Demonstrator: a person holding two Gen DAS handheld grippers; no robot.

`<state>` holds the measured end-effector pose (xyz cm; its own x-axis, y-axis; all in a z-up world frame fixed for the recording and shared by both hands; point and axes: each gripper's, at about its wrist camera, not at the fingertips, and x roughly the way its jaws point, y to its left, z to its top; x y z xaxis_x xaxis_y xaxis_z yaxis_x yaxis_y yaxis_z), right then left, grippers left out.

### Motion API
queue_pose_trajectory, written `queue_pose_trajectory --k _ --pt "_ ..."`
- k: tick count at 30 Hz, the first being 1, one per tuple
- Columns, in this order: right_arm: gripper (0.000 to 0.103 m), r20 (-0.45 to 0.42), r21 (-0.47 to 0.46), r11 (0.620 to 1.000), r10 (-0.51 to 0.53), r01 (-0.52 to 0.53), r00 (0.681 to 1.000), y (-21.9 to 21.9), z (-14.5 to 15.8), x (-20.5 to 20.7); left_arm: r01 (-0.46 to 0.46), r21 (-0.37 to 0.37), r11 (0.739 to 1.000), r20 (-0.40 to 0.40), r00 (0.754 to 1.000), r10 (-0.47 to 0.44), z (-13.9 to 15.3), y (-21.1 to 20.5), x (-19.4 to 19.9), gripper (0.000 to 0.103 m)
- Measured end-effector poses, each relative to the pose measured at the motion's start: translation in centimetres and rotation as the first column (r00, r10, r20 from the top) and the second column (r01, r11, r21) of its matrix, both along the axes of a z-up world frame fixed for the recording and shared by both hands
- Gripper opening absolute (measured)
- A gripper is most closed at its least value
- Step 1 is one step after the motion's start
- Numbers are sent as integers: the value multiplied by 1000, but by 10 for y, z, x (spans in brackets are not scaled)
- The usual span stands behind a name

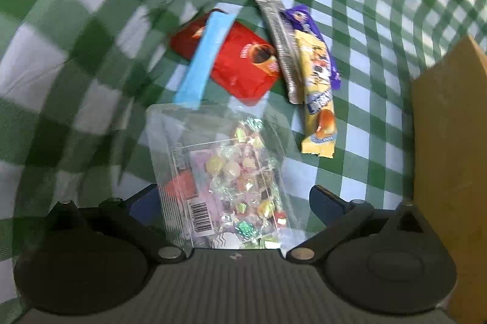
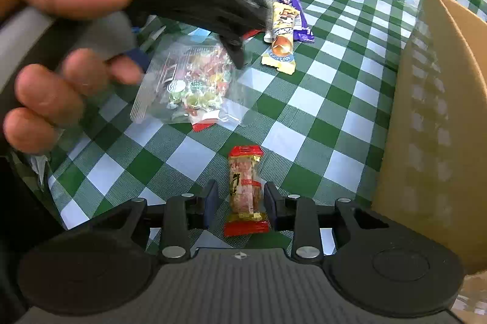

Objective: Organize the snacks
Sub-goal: 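Grasp the red-wrapped small snack with right tool while left tool grasps the candy bag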

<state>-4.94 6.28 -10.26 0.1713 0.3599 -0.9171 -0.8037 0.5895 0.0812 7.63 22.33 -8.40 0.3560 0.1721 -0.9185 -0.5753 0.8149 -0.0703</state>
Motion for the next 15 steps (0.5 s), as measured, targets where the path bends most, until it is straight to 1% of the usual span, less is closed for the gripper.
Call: queue_pose_trajectory --k 3,6,8,9,12,15 --pt "35 -2 0 1000 -3 3 1000 -1 -1 1 16 54 998 -19 1000 -15 -2 -8 8 103" --pt "35 -4 -1 1000 -3 3 1000 -1 -1 2 13 109 994 -12 1000 -11 1 -14 10 103" --pt "35 -4 -2 1000 -1 1 1000 -1 -1 2 37 156 987 1 999 -37 5 -22 12 103" --pt "35 -3 -3 1000 1 -1 1000 -1 -1 1 54 172 984 -5 999 -54 5 -26 14 103" --pt "35 -2 -4 1000 1 -1 1000 0 -1 -1 104 195 975 -55 994 -95 -5 -36 19 103" --pt "36 -3 -4 1000 2 -2 1000 -1 -1 -1 157 271 950 -125 984 -127 -16 -45 22 103"
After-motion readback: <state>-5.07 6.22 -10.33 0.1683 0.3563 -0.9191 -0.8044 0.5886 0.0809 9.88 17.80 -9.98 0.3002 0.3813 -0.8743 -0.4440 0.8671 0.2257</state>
